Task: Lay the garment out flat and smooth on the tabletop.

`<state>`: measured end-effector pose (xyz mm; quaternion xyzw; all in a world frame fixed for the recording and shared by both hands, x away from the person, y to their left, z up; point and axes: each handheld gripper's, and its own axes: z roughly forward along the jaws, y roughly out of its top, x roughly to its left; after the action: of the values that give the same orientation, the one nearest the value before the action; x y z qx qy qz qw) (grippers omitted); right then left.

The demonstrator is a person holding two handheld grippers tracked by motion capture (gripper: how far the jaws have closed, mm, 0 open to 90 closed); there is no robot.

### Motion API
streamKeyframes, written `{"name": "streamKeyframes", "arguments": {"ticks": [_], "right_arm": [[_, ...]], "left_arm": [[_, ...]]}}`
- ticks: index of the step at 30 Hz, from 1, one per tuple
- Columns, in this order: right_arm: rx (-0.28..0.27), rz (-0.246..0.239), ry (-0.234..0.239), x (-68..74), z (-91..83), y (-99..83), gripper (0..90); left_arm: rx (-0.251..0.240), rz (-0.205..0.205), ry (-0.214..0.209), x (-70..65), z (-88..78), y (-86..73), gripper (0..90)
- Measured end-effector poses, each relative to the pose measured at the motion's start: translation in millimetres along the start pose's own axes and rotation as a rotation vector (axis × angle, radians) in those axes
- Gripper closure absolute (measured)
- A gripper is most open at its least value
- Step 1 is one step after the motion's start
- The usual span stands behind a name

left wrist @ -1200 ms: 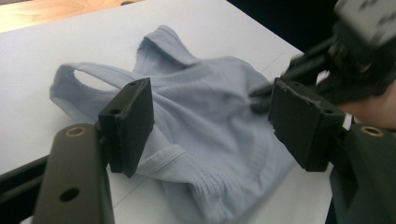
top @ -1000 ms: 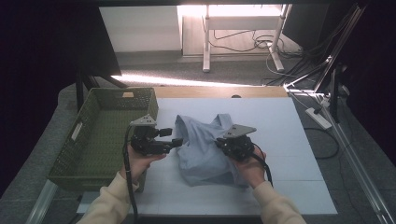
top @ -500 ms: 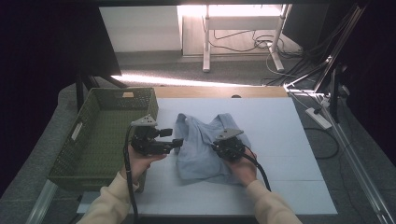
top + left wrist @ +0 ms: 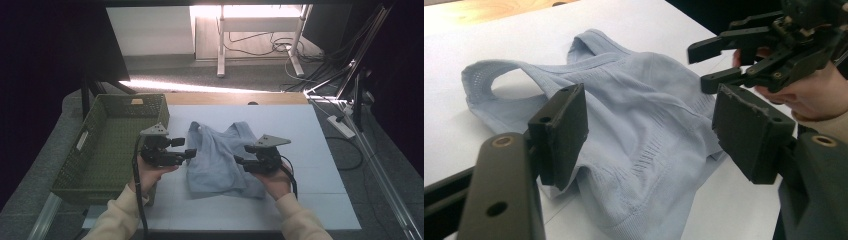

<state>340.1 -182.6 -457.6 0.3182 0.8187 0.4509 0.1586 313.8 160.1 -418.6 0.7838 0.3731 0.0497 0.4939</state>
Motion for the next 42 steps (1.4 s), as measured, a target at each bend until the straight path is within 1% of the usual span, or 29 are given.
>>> {"name": "streamKeyframes", "arguments": {"ticks": [3, 5, 8, 10, 12, 14, 16, 19, 23, 25, 30, 37, 42], "right_arm": [[0.01, 0.0, -0.01, -5.6, -10.3, -4.5, 42.0], [0.016, 0.011, -0.01, -9.0, -15.8, -8.7, 41.7], [0.04, 0.02, -0.016, -12.1, -22.5, -16.0, 41.1], [0.059, 0.023, -0.025, -13.1, -25.8, -20.7, 40.5], [0.08, 0.009, -0.037, -14.3, -28.8, -24.5, 40.0], [0.097, 0.007, -0.051, -16.0, -31.0, -28.3, 39.5], [0.106, 0.018, -0.055, -16.9, -33.9, -32.5, 39.4], [0.125, 0.022, -0.065, -17.4, -37.5, -39.1, 38.9], [0.147, 0.049, -0.068, -18.7, -40.6, -47.6, 38.3], [0.159, 0.071, -0.061, -19.5, -40.6, -51.5, 38.1], [0.212, 0.061, -0.051, -16.8, -36.7, -58.1, 36.3], [0.285, 0.077, -0.056, -16.3, -27.6, -66.8, 33.2], [0.31, 0.082, -0.05, -15.6, -21.9, -69.1, 32.6]], "left_arm": [[-0.001, 0.017, -0.004, -1.0, -1.7, 0.0, 29.3], [-0.005, 0.025, -0.009, -1.3, -3.1, 0.0, 28.6], [-0.01, 0.027, -0.01, -0.7, -4.5, -0.3, 27.9], [-0.009, 0.028, -0.01, -0.3, -5.3, -0.5, 27.3], [-0.01, 0.028, -0.011, 0.1, -6.0, -0.7, 27.1], [-0.01, 0.026, -0.009, 0.2, -6.8, -0.9, 27.0], [-0.01, 0.027, -0.008, 0.1, -7.5, -0.9, 27.0], [-0.01, 0.029, -0.008, -0.4, -7.6, -0.7, 26.9], [-0.005, 0.029, -0.005, -0.6, -7.4, -0.7, 26.9], [-0.008, 0.027, -0.005, -0.7, -7.7, -0.8, 26.9], [-0.01, 0.03, -0.004, -1.2, -9.0, -0.7, 26.8], [-0.01, 0.031, -0.004, -1.1, -9.5, -0.8, 26.8], [-0.009, 0.031, -0.004, -1.4, -9.1, -1.0, 26.8]]}}
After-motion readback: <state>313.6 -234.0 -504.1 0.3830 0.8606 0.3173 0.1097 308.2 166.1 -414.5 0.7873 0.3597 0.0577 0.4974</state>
